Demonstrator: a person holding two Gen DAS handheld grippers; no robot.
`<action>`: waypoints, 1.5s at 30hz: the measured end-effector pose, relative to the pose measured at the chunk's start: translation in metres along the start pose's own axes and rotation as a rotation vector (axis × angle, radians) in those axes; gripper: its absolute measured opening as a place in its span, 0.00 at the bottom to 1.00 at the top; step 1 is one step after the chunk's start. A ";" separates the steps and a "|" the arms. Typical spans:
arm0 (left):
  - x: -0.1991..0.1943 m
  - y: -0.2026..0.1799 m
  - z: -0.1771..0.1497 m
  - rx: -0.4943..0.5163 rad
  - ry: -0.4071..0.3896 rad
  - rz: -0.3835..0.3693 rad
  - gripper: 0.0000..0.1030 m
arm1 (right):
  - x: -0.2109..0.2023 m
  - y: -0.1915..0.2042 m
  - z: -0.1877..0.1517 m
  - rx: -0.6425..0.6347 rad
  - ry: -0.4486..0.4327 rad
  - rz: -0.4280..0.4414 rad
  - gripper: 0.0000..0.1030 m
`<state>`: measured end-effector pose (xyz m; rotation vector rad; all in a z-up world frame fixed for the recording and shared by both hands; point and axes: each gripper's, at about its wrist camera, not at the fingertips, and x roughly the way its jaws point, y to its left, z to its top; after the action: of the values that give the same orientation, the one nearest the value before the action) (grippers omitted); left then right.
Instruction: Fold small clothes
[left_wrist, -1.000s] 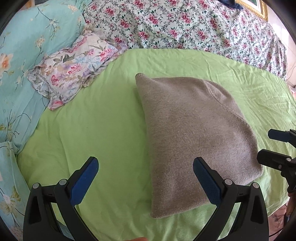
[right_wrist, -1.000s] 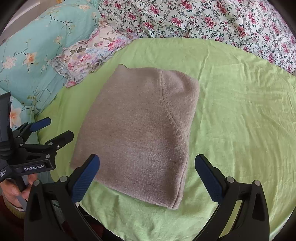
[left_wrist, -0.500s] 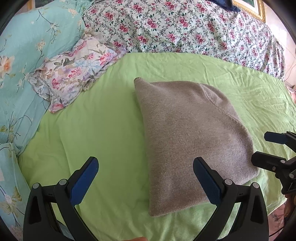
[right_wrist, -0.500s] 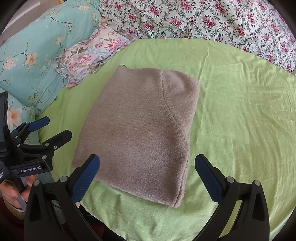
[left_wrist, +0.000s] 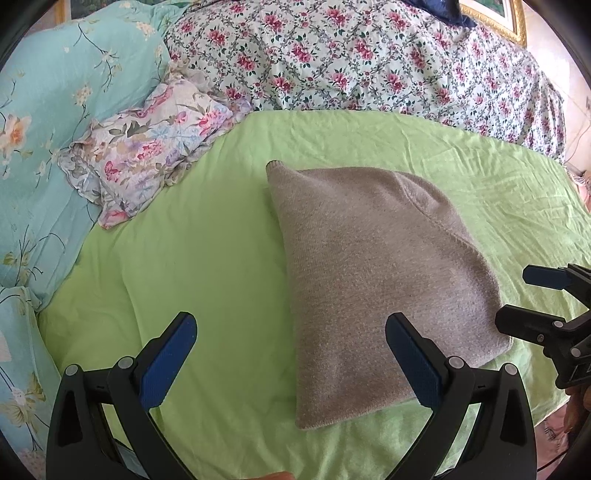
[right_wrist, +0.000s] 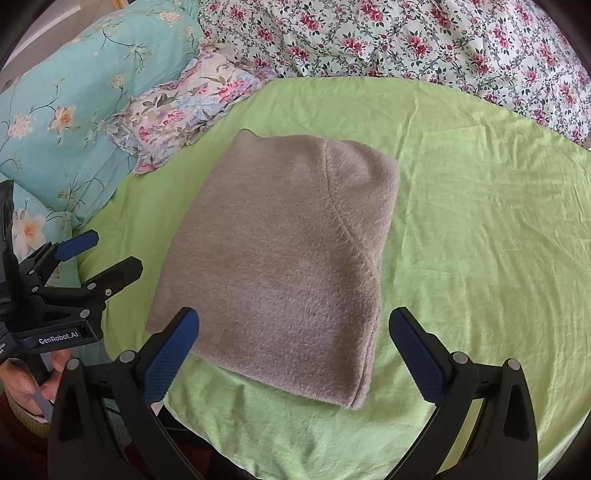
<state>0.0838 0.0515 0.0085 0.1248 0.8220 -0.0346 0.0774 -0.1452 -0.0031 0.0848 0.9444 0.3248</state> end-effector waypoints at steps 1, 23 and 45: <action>0.000 0.000 0.000 0.001 -0.001 0.000 0.99 | -0.001 0.000 0.000 0.000 -0.001 -0.001 1.00; -0.008 -0.003 -0.005 0.002 -0.011 -0.016 0.99 | -0.002 0.006 -0.003 -0.006 0.010 -0.002 1.00; 0.004 -0.003 -0.007 0.006 0.017 -0.019 0.99 | 0.004 0.001 -0.003 -0.002 0.022 0.004 1.00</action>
<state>0.0811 0.0497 0.0010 0.1233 0.8400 -0.0538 0.0770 -0.1432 -0.0082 0.0815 0.9654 0.3313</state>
